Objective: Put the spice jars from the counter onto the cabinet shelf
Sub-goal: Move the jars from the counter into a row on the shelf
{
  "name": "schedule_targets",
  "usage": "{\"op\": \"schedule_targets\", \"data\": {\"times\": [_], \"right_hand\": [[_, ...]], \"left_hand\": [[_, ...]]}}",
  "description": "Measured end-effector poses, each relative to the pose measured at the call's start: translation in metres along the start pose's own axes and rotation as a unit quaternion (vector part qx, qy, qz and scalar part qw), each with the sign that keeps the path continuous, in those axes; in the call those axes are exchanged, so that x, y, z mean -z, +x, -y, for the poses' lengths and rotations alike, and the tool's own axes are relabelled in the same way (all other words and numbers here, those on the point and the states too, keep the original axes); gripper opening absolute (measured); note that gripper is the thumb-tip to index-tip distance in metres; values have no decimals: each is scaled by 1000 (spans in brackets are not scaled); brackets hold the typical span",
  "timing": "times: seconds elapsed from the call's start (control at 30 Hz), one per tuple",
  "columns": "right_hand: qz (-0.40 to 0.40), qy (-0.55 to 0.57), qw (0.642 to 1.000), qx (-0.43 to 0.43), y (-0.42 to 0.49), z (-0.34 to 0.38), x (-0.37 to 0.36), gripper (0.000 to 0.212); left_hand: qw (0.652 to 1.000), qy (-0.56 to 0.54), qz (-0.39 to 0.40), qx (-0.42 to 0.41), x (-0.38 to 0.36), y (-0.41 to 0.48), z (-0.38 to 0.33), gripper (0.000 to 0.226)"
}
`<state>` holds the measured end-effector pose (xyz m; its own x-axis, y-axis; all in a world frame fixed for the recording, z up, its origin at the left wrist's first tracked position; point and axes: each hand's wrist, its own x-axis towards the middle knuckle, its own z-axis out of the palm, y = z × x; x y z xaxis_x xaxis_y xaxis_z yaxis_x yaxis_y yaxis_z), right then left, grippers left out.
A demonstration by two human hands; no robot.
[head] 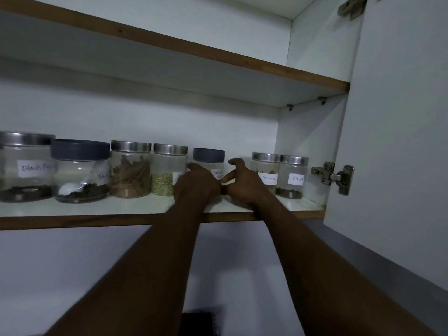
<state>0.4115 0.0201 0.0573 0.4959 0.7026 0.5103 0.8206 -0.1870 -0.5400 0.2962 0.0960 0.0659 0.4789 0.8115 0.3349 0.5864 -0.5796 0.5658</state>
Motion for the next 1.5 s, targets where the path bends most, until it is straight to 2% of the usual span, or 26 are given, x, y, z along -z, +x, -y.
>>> {"op": "schedule_targets", "data": {"times": [0.13, 0.23, 0.33, 0.47, 0.57, 0.7, 1.0, 1.3, 1.4, 1.5], "right_hand": [[-41, -9, 999, -5, 2, 0, 0, 93], [-10, -27, 1000, -2, 1, 1, -2, 98], [1, -38, 999, 12, -4, 5, 0, 91], [-69, -42, 996, 32, -16, 9, 2, 78], [-128, -56, 990, 7, -22, 10, 2, 65], [-155, -61, 986, -16, -28, 11, 3, 53], [-226, -78, 971, -27, -36, 10, 3, 43], [-266, -93, 959, -26, -40, 12, 3, 24], [-280, -93, 955, -30, -40, 12, 3, 25], [-280, -101, 954, -30, -40, 12, 3, 30]], "left_hand": [[999, -28, -26, -5, -5, 6, 4, 78], [998, -36, -44, -8, -8, 6, 5, 72], [998, -25, -53, -29, -9, 5, 7, 68], [997, -7, -51, -56, -5, 1, 9, 59], [997, -1, -41, -62, -4, -2, 6, 75], [998, 10, -28, -63, -3, -3, 2, 88], [991, 36, 8, -129, -1, -4, 4, 71], [990, 24, 16, -135, 0, -4, 5, 68], [990, 14, 27, -141, 2, -5, 4, 73], [989, 8, 27, -147, 0, -2, 5, 65]]}}
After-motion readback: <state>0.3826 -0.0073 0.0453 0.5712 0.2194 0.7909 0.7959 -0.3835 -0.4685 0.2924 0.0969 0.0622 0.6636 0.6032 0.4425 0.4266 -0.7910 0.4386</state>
